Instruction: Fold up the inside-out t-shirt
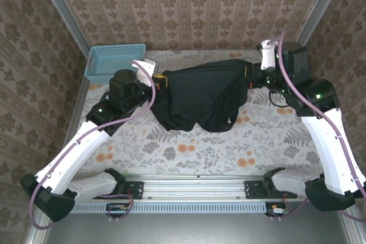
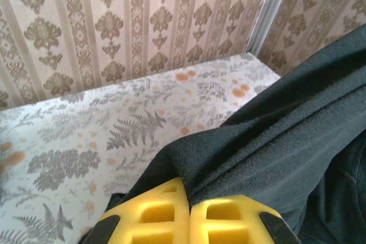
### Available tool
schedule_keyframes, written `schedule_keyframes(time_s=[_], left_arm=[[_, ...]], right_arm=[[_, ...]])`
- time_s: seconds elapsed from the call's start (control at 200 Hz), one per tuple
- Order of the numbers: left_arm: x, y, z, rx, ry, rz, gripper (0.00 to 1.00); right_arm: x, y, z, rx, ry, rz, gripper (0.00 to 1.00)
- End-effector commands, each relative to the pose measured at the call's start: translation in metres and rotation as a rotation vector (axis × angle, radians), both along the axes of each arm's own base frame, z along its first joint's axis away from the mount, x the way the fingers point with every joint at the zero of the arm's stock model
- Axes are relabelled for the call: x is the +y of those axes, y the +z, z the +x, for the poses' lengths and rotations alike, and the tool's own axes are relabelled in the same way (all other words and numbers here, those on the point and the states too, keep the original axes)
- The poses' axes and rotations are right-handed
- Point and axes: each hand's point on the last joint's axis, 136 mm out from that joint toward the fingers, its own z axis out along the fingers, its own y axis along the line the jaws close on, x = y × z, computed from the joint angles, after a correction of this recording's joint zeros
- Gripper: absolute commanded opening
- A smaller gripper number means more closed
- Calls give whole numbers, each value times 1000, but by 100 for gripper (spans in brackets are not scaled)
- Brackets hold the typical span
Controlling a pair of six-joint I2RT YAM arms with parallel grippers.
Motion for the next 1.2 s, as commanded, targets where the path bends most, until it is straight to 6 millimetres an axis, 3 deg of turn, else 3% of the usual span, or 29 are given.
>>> schedule_keyframes(time_s=[0.0, 0.08, 0.19, 0.38, 0.41, 0.48, 0.53, 0.61, 0.7, 0.82, 0.925, 0.945, 1.065, 1.17, 1.195], left_arm=[[18, -27, 4, 52, 74, 58, 0], [17, -46, 7, 108, 77, 59, 0], [15, -91, 26, 253, 95, 107, 0], [33, -163, 95, 468, 276, 249, 0], [36, -172, 105, 491, 309, 272, 0], [38, -182, 125, 528, 359, 329, 22], [35, -185, 129, 552, 368, 359, 31], [20, -176, 119, 535, 343, 383, 48], [-13, -170, 89, 502, 247, 356, 65], [-63, -182, 43, 547, 87, 235, 67], [-96, -200, 16, 574, 5, 181, 67], [-100, -203, 14, 577, -3, 173, 67], [-122, -221, 4, 606, -41, 118, 67], [-123, -230, 7, 619, -18, 75, 64], [-123, -231, 7, 622, -15, 71, 64]], right_arm=[[-2, -31, 2, 67, -19, 7, 3], [6, -58, 7, 136, -8, 24, 4], [16, -102, 28, 242, -18, 21, 4], [3, -163, 104, 360, -152, -44, 5], [0, -167, 116, 360, -170, -54, 9], [-5, -177, 137, 368, -204, -97, 29], [-8, -181, 143, 380, -221, -125, 39], [-10, -185, 135, 402, -235, -134, 53], [-3, -191, 111, 406, -198, -105, 59], [17, -210, 69, 458, -127, 60, 60], [38, -237, 43, 507, -82, 183, 59], [42, -232, 38, 490, -63, 210, 58], [69, -248, 26, 476, 29, 250, 57], [79, -263, 26, 495, 48, 235, 54], [82, -274, 28, 521, 46, 227, 53]])
